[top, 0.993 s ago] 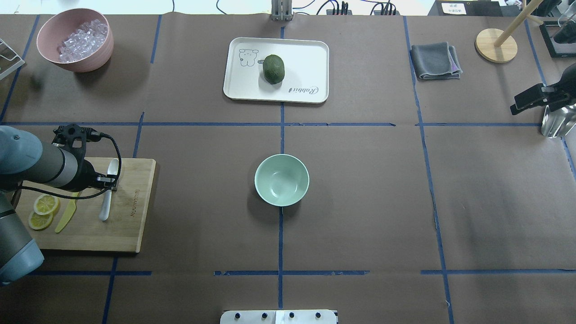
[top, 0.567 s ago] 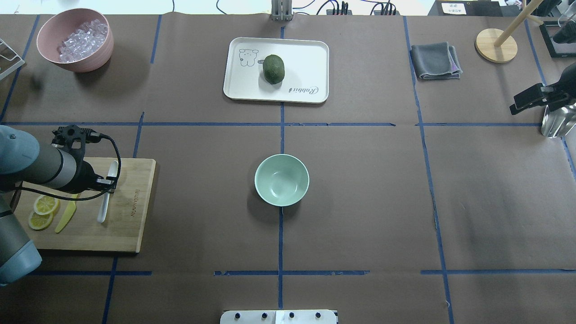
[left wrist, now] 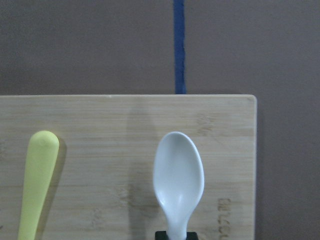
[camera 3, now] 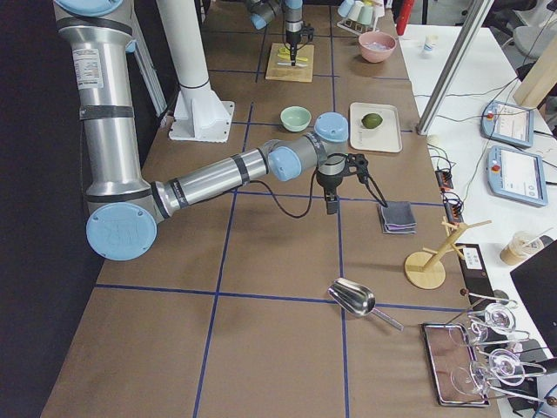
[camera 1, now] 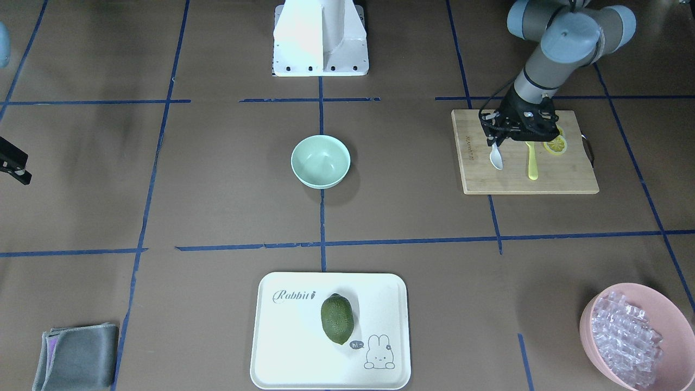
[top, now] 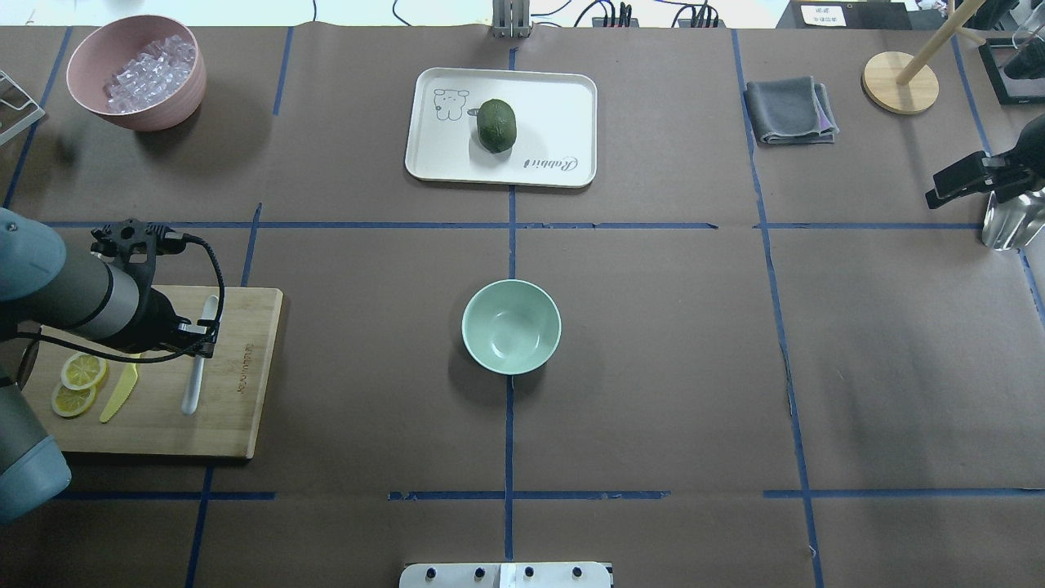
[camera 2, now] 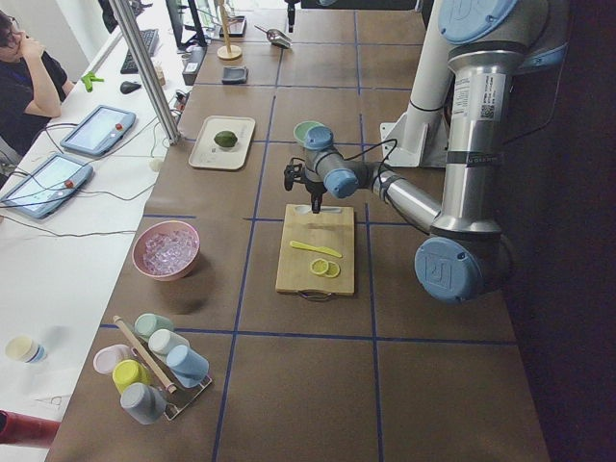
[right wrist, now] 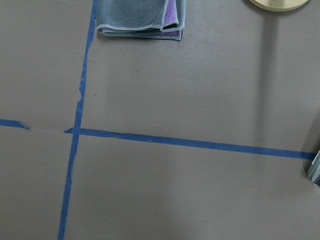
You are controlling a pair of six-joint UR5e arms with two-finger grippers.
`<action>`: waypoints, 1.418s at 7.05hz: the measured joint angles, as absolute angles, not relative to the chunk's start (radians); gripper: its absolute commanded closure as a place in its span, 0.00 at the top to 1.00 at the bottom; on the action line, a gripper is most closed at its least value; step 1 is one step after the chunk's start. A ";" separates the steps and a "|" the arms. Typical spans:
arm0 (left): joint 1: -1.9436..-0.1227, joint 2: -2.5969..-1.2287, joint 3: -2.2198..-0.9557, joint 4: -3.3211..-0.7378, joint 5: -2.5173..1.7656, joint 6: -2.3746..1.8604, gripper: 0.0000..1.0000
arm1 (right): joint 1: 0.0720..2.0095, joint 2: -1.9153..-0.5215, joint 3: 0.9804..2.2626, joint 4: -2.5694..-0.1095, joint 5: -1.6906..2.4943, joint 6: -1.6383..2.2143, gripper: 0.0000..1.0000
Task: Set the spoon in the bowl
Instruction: 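Carry the white spoon with the left gripper and lower it into the green bowl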
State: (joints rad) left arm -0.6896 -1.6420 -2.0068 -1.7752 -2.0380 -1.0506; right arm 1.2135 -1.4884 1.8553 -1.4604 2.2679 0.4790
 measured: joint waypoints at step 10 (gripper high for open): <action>-0.462 -2.404 -1.677 -1.500 -1.975 -1.340 0.00 | 1.412 -1.555 1.666 -1.458 2.382 0.091 1.00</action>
State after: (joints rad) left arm -0.4624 -2.4042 -1.6772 -1.4998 -1.9750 -1.3395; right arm 1.4116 -1.5546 1.6663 -1.4581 2.3822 0.0905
